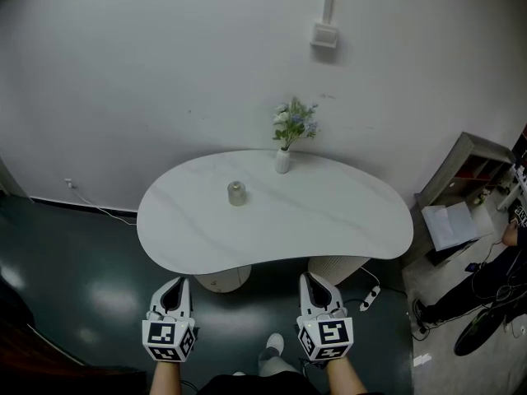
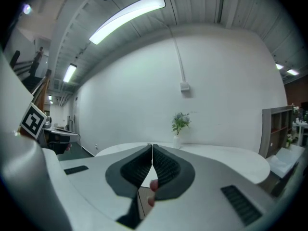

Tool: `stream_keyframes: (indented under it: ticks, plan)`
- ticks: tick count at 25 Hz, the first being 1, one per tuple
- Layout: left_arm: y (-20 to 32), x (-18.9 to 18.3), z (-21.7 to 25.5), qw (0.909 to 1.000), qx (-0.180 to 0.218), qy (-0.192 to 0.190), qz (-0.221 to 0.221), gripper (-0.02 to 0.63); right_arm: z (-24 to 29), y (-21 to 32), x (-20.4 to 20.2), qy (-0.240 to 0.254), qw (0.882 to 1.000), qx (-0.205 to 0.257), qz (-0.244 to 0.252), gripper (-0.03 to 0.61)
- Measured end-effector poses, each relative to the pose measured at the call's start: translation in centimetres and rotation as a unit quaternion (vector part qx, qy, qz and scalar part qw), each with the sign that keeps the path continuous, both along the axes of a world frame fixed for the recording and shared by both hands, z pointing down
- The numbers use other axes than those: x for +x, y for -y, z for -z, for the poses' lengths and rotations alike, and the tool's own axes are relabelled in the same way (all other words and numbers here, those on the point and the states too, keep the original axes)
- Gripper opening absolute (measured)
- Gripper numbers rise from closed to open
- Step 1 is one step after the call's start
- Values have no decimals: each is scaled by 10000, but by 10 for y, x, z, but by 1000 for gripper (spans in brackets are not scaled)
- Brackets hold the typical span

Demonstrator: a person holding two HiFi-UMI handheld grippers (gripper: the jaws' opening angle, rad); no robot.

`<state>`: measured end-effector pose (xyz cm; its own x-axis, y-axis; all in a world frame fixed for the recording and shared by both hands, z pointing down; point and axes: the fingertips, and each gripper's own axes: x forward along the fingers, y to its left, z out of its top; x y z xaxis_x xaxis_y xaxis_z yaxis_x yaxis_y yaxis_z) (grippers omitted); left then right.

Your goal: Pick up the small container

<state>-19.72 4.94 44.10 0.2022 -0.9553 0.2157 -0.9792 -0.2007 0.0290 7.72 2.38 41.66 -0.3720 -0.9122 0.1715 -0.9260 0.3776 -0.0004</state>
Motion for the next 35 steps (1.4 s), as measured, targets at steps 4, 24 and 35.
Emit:
stream_keyframes:
  ticks: [4,24,35]
  plan:
    - [22,4,-3,10000,-65,-2,60,14,0,25,5,9,10000,-21,22,66]
    - [95,62,1,9995,-161,237,97,14,-4,105,63,217,9997,-97,64,66]
    - [113,69,16,9997,33,231,106,14,5,117,64,209,9997,-11,142,66]
